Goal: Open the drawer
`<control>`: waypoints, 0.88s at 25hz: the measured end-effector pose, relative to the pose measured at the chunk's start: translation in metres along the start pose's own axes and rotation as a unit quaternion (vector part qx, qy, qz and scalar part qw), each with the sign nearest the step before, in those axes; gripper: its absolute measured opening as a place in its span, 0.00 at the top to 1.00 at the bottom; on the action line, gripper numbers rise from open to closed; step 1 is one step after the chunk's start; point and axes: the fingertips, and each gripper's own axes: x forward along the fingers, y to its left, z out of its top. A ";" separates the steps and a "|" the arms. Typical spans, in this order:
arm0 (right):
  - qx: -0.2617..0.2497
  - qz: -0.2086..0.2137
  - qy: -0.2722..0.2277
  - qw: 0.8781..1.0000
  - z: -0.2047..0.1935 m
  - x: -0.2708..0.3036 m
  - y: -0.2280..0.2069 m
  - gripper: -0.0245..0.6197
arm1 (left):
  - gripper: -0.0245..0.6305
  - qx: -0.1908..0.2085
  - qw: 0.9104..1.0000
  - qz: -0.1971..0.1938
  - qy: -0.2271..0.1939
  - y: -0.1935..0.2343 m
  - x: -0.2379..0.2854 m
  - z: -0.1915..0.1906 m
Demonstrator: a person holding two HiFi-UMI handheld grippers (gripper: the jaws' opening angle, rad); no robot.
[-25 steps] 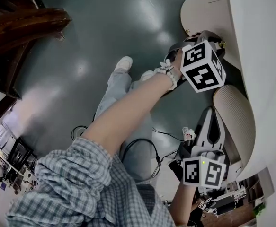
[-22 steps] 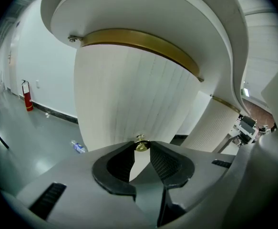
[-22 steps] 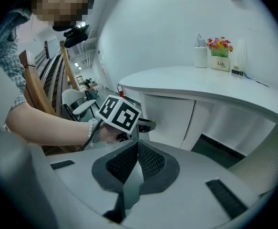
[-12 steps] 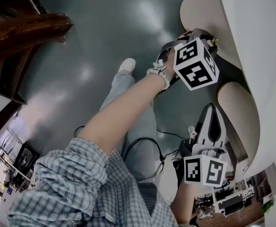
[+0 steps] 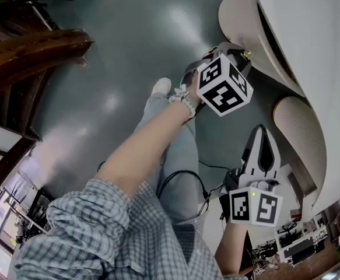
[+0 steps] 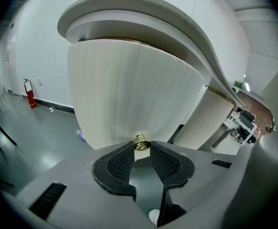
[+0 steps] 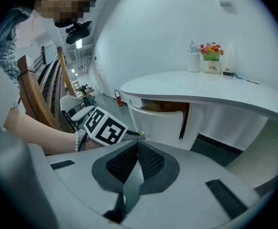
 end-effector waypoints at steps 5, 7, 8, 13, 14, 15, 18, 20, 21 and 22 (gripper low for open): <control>0.000 -0.007 -0.011 1.000 0.005 -0.011 0.006 0.95 | 0.80 0.002 1.000 0.001 0.010 -0.004 -0.018 -0.019; 0.004 -0.009 -0.017 1.000 0.009 -0.015 0.007 0.95 | 0.80 0.003 1.000 -0.001 0.018 -0.005 -0.024 -0.025; 0.005 -0.010 -0.020 1.000 0.011 -0.017 0.007 0.95 | 0.80 0.003 1.000 -0.001 0.022 -0.006 -0.027 -0.028; 0.007 -0.015 -0.029 0.999 0.019 -0.023 0.008 0.95 | 0.80 0.000 0.999 -0.002 0.037 -0.011 -0.040 -0.044; 0.007 -0.016 -0.030 0.999 0.020 -0.024 0.009 0.95 | 0.80 0.001 0.999 -0.002 0.039 -0.012 -0.043 -0.047; 0.007 -0.017 -0.031 0.999 0.021 -0.024 0.009 0.95 | 0.80 0.003 0.999 -0.002 0.041 -0.012 -0.045 -0.050; 0.007 -0.017 -0.032 0.999 0.021 -0.026 0.011 0.95 | 0.80 0.006 0.999 -0.004 0.049 -0.015 -0.054 -0.062; 0.006 -0.016 -0.032 0.999 0.022 -0.027 0.014 0.95 | 0.80 0.005 0.998 -0.005 0.055 -0.018 -0.059 -0.068; 0.006 -0.015 -0.033 0.999 0.023 -0.026 0.016 0.95 | 0.80 0.003 0.998 -0.005 0.058 -0.018 -0.062 -0.071; 0.006 -0.015 -0.033 0.999 0.023 -0.026 0.017 0.95 | 0.80 0.002 0.998 -0.006 0.062 -0.018 -0.064 -0.074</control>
